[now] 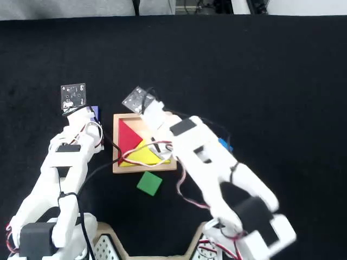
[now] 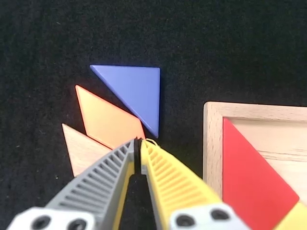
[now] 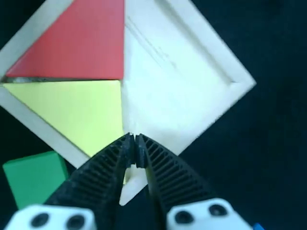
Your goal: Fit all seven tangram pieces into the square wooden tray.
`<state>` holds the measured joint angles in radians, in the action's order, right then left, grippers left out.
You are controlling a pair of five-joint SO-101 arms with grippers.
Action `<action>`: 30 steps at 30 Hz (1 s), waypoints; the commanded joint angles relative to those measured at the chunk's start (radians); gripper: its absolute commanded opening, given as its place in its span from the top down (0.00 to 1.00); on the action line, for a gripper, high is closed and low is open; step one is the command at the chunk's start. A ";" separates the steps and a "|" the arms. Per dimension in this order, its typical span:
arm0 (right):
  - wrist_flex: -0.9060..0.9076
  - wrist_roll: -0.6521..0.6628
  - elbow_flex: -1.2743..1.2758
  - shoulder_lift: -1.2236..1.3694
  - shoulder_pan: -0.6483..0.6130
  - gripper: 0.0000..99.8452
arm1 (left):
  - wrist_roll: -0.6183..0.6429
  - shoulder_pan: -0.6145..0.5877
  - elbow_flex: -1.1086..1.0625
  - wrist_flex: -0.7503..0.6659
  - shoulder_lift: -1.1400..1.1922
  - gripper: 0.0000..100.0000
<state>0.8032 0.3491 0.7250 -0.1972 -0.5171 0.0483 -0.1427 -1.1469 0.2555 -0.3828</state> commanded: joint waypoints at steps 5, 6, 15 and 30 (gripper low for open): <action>-0.121 -0.008 -0.056 -0.025 0.023 0.99 | 0.002 0.004 0.048 0.008 -0.029 0.97; -0.100 -0.008 -0.104 0.027 0.023 0.99 | 0.002 0.004 0.048 0.008 -0.029 0.97; 0.058 -0.008 -0.452 0.432 -0.044 0.99 | 0.003 0.001 0.048 0.008 -0.029 0.97; 0.054 -0.006 -0.424 0.427 -0.095 0.99 | 0.005 0.001 0.048 0.009 -0.032 0.97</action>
<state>0.8539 0.3506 0.3368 0.2493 -0.5984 0.0483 -0.1412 -1.1469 0.2555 -0.3828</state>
